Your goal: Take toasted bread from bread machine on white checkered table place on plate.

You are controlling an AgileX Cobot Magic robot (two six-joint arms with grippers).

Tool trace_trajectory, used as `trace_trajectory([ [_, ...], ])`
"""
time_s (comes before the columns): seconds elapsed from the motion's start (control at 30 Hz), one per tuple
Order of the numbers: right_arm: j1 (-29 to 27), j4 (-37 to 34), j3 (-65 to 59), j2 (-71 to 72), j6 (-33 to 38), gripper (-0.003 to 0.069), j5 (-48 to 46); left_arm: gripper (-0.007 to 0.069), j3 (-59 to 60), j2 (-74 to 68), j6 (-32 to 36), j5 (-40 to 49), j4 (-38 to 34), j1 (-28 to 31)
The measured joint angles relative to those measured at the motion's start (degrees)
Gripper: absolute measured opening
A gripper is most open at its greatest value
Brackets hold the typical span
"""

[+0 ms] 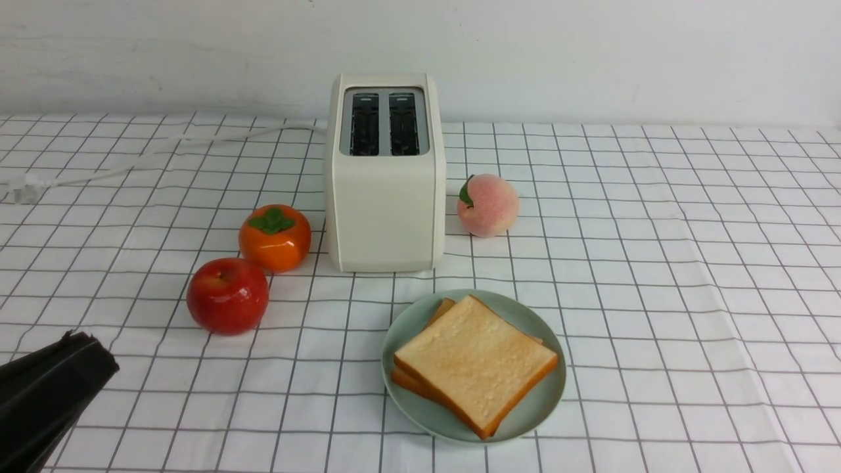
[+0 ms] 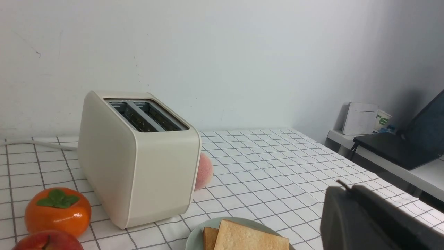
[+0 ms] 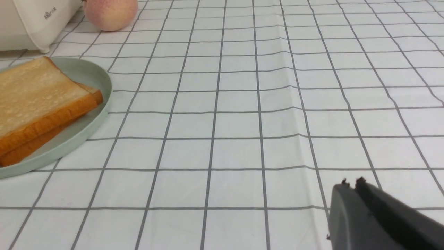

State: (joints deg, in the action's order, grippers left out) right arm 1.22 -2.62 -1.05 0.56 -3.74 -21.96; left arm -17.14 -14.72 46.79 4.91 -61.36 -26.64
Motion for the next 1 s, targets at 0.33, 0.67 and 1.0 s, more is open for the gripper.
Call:
trace_trajectory([
  [0.33,0.0,0.0,0.0,0.0,0.0,0.0032,0.0,-0.0010,0.0,0.0,0.0,0.0,0.0,0.0],
  [0.67,0.0,0.0,0.0,0.0,0.0,0.0042,0.0,-0.0004,0.0,0.0,0.0,0.0,0.0,0.0],
  [1.0,0.0,0.0,0.0,0.0,0.0,0.0056,0.0,-0.0013,7.6,0.0,-2.9,-14.3,3.3,0.0],
])
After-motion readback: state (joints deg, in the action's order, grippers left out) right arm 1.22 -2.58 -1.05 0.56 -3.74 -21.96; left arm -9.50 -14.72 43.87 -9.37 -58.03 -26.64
